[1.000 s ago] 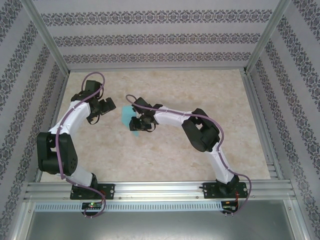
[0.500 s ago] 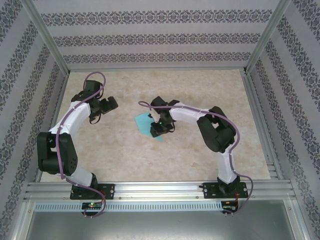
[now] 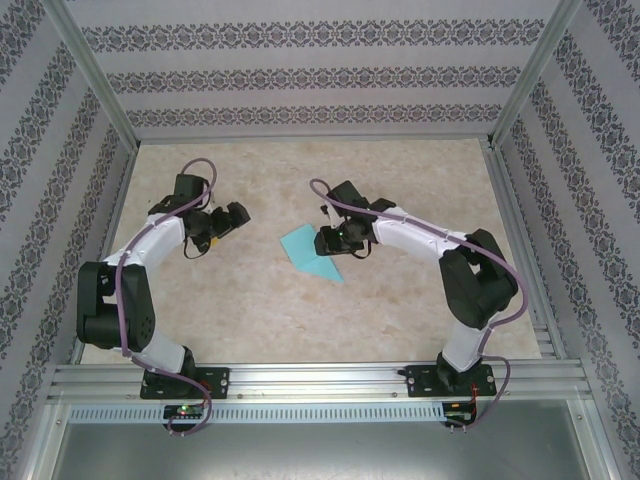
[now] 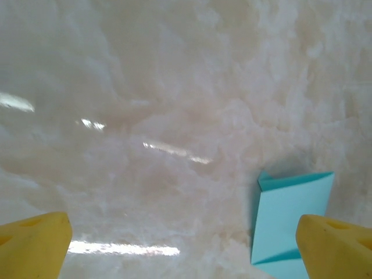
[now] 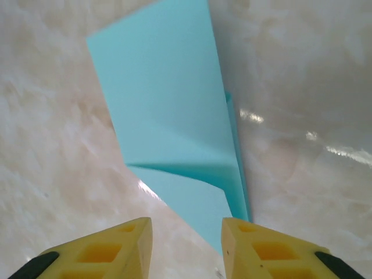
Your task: Fold a paper plane with a square sheet of paper (pick it up from the middle)
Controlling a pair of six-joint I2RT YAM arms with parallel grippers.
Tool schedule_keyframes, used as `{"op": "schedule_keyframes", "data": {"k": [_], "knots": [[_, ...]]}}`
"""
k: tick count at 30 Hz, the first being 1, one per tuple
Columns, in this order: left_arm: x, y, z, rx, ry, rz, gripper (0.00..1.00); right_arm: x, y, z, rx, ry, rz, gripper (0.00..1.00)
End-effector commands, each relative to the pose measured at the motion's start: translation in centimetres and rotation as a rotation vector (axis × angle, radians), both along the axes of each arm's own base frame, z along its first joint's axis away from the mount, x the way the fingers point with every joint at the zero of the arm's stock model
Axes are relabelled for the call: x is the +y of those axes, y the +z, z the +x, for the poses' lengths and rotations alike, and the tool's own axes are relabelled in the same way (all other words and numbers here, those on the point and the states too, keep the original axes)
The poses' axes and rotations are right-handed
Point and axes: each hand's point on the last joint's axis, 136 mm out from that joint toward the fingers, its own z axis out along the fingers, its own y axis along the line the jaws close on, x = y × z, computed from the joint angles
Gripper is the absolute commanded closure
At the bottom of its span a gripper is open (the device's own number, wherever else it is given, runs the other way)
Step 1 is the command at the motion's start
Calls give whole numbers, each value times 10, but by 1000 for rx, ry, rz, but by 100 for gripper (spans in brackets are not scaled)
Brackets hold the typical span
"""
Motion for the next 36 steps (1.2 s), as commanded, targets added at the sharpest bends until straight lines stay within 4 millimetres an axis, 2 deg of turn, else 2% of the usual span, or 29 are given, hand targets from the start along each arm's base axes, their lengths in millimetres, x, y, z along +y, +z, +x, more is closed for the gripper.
{"op": "schedule_keyframes", "data": {"k": [1,6,17,21,24,26,30,36], "knots": [[-33,20,2,-72,-35,-168,1,14,-4,21,-24,-171,124,68],[-61,13,-10,-47,-82,-229,5,28,-22,16,29,-150,163,76],[-111,2,-20,8,-172,-275,9,15,-51,15,80,-164,149,76],[-130,-5,-28,46,-217,-283,18,15,-60,13,109,-164,179,76],[-136,-14,-34,65,-220,-282,29,10,-64,14,121,-185,212,77],[-140,-18,-36,70,-219,-294,33,7,-67,14,130,-196,227,77],[-152,-24,-43,92,-236,-315,36,2,-73,13,158,-211,264,77],[-158,-34,-46,123,-215,-324,40,-2,-76,12,194,-245,340,77]]}}
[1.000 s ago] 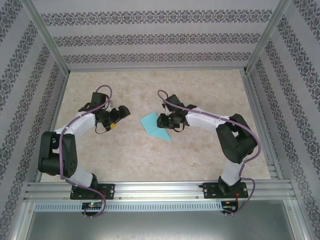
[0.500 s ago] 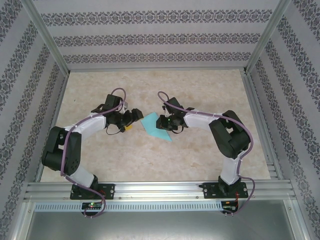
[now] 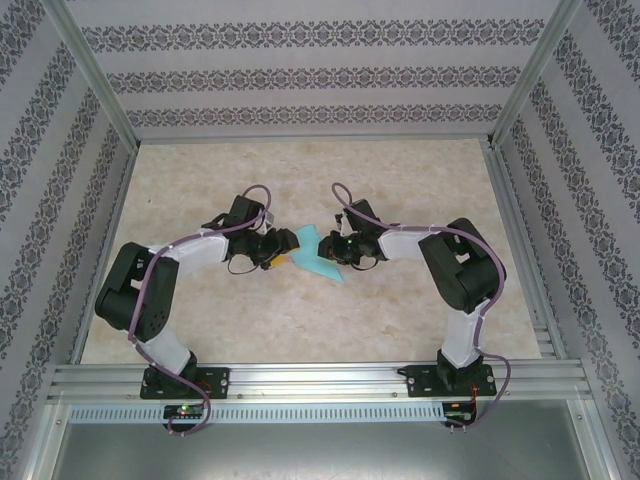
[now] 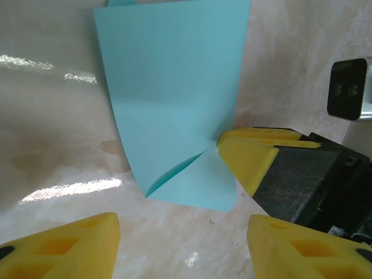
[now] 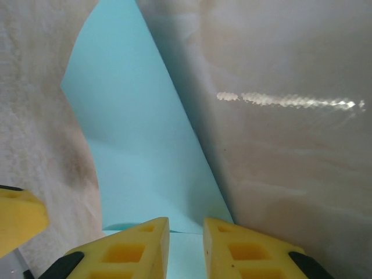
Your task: Fold a paper plane with a square sheet of paper (pick it up from the middle)
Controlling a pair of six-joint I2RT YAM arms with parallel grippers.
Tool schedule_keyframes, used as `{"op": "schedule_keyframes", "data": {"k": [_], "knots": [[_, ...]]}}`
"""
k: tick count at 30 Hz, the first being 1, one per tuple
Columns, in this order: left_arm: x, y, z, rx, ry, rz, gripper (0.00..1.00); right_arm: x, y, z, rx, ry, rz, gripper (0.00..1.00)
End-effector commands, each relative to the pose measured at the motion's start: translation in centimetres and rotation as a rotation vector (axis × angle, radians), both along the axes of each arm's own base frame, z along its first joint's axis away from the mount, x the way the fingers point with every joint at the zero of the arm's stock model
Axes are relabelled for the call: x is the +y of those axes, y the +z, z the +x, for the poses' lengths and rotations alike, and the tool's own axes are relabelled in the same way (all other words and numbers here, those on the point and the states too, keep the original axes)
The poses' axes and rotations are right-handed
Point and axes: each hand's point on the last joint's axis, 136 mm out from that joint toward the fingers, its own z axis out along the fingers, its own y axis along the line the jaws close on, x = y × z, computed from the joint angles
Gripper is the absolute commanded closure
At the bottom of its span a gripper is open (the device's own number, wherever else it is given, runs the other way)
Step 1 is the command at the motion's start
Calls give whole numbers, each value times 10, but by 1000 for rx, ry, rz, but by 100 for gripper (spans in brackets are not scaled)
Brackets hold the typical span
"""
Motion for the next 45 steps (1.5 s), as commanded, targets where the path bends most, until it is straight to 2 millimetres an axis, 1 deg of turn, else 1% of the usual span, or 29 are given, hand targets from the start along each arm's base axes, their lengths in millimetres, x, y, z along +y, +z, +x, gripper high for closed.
{"op": "schedule_keyframes", "data": {"k": [1,8,12,15,17,21,27,33,36,39,42,45], "knots": [[-8,-4,-1,14,13,-29,40,-7,-16,-2,45,-36,18,77],[-15,-14,-3,45,16,-31,44,-12,-21,-2,64,-60,42,76],[-23,-17,-2,55,-7,-51,51,-15,-24,-3,73,-66,40,77],[-29,-18,-2,58,-25,-57,54,-16,-27,-3,80,-69,40,76],[-30,-20,-1,63,-29,-54,55,-17,-27,-3,82,-71,42,76],[-35,-19,0,58,-39,-66,57,-17,-26,-3,79,-68,52,76],[-42,-15,4,41,-51,-98,64,-16,-20,0,67,-68,83,74],[-46,-11,5,29,-52,-119,71,-15,-2,10,8,-67,120,68],[-46,-11,6,25,-51,-119,76,-15,12,15,-53,-51,120,61],[-46,-10,6,23,-48,-121,84,-19,27,19,-141,-34,93,53],[-46,-9,6,25,-40,-117,88,-26,42,17,-275,5,42,47],[-46,-6,6,31,-34,-106,89,-35,51,6,-429,55,-94,42]]}}
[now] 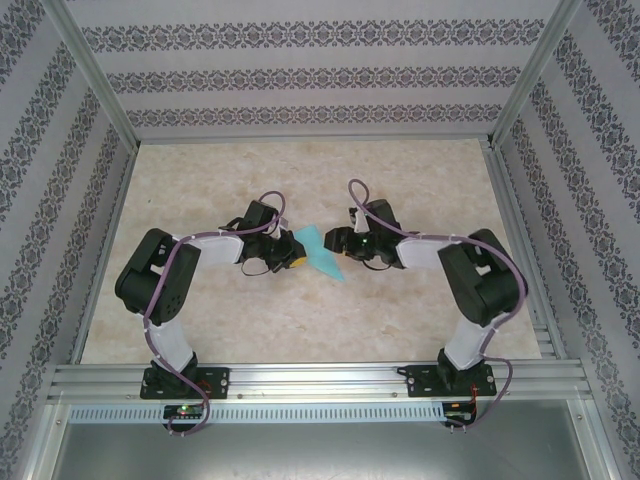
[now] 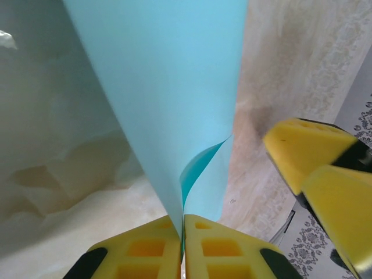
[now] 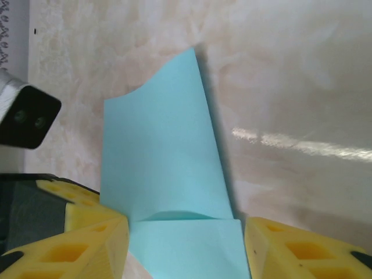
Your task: Fold a paper plane with a square sheet of paper (pick it up from the middle)
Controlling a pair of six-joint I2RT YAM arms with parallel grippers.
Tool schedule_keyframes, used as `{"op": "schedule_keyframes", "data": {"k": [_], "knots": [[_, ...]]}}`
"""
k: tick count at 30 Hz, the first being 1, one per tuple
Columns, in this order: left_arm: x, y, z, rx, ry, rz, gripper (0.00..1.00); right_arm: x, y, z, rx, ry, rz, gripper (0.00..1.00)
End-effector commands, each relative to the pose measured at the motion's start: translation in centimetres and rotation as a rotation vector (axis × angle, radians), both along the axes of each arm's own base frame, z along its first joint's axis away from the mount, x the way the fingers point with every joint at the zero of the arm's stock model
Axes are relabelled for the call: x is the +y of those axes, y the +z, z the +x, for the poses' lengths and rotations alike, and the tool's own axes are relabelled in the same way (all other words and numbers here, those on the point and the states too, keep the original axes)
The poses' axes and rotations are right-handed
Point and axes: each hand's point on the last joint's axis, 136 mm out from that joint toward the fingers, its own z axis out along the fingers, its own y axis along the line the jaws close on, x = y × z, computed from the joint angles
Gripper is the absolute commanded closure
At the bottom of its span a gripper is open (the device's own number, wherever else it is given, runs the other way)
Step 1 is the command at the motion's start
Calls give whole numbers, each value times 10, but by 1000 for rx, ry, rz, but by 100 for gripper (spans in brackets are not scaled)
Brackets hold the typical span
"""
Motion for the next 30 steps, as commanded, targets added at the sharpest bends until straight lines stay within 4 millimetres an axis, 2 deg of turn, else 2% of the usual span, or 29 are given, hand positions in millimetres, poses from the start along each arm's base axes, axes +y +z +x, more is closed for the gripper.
{"op": "schedule_keyframes", "data": {"k": [1,5,9,13,24,30], "knots": [[-10,15,4,-28,-2,-15,90,-12,15,-3,-252,42,-206,42],[-9,19,3,-3,10,-1,91,-14,22,-16,-464,77,-419,44],[-9,24,3,24,24,4,91,-2,18,-25,-549,171,-473,40],[-9,26,3,42,35,5,91,12,16,-36,-730,276,-530,37],[-11,31,3,70,43,1,91,39,-2,-29,-870,394,-582,41],[-10,33,4,74,47,6,91,42,-8,-21,-937,387,-604,49]]}}
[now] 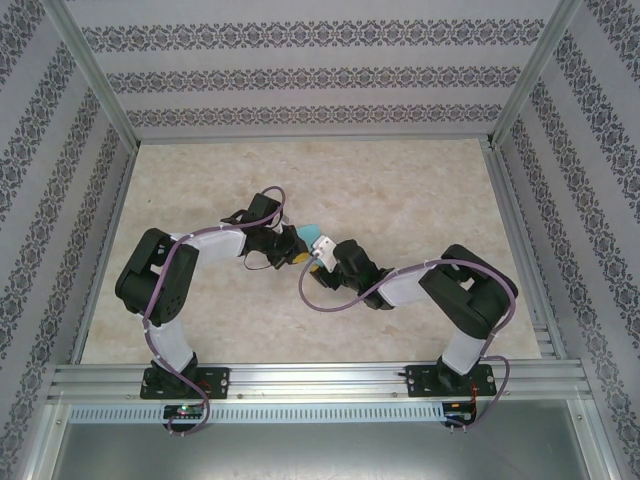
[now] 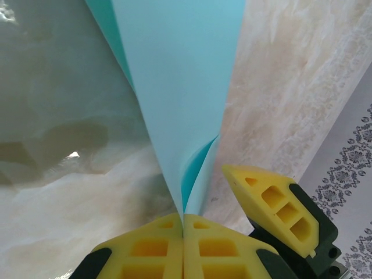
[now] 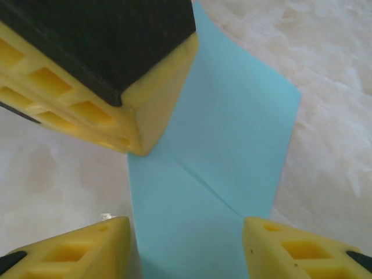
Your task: Fold a paper plane with a square sheet of paper (pick it up from the middle)
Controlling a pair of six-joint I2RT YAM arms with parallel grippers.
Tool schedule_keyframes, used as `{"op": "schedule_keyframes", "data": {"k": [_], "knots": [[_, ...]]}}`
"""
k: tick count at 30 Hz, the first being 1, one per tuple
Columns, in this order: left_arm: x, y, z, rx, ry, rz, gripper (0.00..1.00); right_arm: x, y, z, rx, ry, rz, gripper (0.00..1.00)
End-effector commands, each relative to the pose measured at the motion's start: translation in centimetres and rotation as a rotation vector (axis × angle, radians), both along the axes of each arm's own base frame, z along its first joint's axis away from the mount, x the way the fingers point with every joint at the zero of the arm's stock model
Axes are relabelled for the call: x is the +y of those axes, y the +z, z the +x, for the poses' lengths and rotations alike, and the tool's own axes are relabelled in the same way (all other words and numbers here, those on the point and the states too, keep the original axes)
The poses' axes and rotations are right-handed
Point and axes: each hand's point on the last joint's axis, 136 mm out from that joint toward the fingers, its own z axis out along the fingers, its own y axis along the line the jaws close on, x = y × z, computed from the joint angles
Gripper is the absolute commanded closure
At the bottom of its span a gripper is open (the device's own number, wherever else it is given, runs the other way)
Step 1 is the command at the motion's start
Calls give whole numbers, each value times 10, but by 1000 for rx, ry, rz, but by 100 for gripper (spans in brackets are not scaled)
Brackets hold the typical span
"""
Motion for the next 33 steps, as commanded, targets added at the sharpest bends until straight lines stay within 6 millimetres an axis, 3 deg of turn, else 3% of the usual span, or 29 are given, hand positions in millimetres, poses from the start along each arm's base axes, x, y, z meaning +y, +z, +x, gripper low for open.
{"op": "schedule_keyframes", "data": {"k": [1,8,22,26,33], "knots": [[-5,19,1,-12,3,-12,91,12,19,12,-129,19,34,49],[-5,22,1,-10,2,-7,91,23,18,16,-152,59,33,58],[-4,29,3,-15,0,1,90,25,8,13,-146,86,15,80],[4,34,9,-25,6,22,79,24,11,11,-135,90,31,86],[37,53,31,-84,43,61,54,25,15,6,-64,102,84,93]]}}
